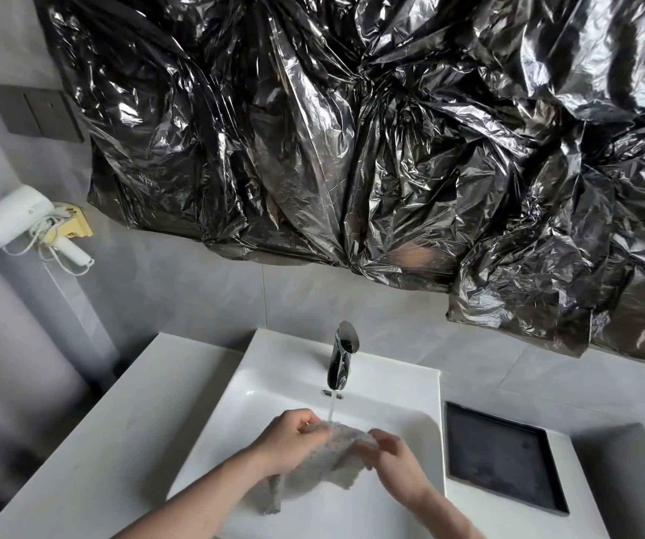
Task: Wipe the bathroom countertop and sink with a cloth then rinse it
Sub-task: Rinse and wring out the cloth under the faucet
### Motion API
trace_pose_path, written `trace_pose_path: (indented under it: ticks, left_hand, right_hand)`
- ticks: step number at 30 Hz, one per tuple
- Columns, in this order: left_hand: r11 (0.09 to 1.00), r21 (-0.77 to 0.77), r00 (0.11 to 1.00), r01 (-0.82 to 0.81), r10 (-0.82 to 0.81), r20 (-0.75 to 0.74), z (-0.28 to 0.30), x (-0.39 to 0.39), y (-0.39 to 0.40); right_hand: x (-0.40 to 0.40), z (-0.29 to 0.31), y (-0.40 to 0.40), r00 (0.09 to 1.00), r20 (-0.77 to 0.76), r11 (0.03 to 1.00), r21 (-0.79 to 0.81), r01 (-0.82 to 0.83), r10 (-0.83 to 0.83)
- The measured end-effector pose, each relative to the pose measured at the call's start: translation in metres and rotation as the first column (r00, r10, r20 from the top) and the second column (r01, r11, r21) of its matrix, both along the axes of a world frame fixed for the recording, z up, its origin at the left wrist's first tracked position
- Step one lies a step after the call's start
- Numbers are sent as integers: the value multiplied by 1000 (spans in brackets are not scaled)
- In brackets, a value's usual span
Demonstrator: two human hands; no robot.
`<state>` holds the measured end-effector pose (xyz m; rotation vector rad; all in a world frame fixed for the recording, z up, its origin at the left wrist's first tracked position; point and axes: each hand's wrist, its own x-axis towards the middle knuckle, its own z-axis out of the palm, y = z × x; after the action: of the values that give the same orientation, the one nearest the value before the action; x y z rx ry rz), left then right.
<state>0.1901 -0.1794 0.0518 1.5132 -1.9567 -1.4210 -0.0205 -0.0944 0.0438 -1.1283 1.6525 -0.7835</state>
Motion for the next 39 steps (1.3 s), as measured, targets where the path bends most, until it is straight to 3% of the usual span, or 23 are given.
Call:
trace_pose_path:
  ticks: [3, 5, 13, 18, 22, 27, 31, 35, 39]
  left_hand:
    - [998, 44, 993, 35, -40, 113, -7, 0, -7]
    - [997, 59, 985, 43, -52, 163, -7, -6, -13]
    - [991, 128, 985, 29, -51, 168, -23, -34, -38]
    - [990, 121, 997, -78, 75, 23, -33, -45, -48]
    - [969, 176, 983, -171, 181, -42, -35, -43, -52]
    - [942, 256, 950, -217, 264, -165, -40, -33, -55]
    - [936, 242, 930, -254, 305, -204, -39, -16, -59]
    - [950, 161, 957, -268, 282, -71, -53, 14, -68]
    - [985, 51, 971, -166, 155, 184, -64, 32, -63]
  right_hand:
    - [2, -7, -12, 970, 195, 989, 46, 142, -148]
    - [4, -13, -20, 948, 231, 975, 75, 208, -220]
    - [-4, -38, -46, 939, 107, 944, 81, 319, -327]
    - [-9, -51, -55, 931, 118, 935, 134, 330, -345]
    - [-6, -61, -60, 943, 138, 945, 176, 277, -302]
    - [6, -83, -74, 978, 187, 988, 144, 62, -89]
    - [24, -91, -88, 998, -13, 995, 79, -64, 65]
    - [32, -100, -102, 988, -155, 999, 38, 2, 3]
    - [43, -82, -104, 999, 16, 999, 11, 50, -50]
